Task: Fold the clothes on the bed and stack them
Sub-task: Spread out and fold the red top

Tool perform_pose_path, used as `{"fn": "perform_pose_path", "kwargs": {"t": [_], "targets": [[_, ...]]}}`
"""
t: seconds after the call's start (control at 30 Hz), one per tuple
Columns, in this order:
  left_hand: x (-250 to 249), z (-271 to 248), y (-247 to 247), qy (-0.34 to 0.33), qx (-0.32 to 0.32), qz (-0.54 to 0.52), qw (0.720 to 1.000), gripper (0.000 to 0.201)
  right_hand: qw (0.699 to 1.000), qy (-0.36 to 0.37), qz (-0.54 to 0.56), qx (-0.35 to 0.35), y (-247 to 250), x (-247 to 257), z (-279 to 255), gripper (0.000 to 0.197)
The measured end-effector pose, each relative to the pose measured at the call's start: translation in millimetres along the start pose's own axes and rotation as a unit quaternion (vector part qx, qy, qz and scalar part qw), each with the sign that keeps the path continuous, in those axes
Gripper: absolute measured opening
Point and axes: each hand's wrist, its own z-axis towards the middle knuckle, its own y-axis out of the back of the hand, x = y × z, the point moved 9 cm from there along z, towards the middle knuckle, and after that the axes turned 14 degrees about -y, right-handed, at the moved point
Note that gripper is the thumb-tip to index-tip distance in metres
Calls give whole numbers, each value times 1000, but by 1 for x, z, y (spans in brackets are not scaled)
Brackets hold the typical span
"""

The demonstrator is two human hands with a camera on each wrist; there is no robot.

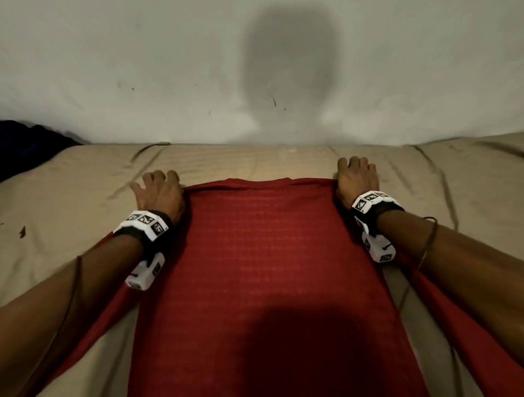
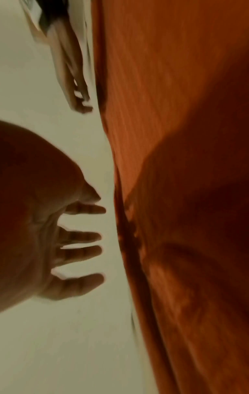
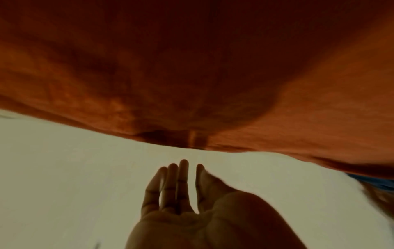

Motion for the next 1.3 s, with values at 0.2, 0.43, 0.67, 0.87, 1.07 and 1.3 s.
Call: {"fn": "perform_pose_path", "kwargs": {"t": [0.2, 0.43, 0.67, 0.87, 1.07, 1.3], "targets": [[-56, -55, -53, -72, 294, -103, 948, 114, 959, 157, 6, 234, -44, 35, -88, 93], [-62, -64, -24, -58, 327, -82, 940, 131, 965, 24, -33, 259, -37, -11, -91, 117], [-123, -342, -23, -124, 373, -111, 913, 154, 949, 229, -19, 218, -17, -39, -355, 112], [-80, -484, 15, -13, 366, -116, 923, 165, 961, 4, 36, 273, 14, -164, -450, 121], [-113, -582, 2, -54, 313, -135, 939, 143, 930, 20, 84, 357, 4, -169, -612, 102], [-111, -642, -3, -16, 283, -168, 944, 144, 934, -117, 147, 303, -21, -195, -645, 108]]}}
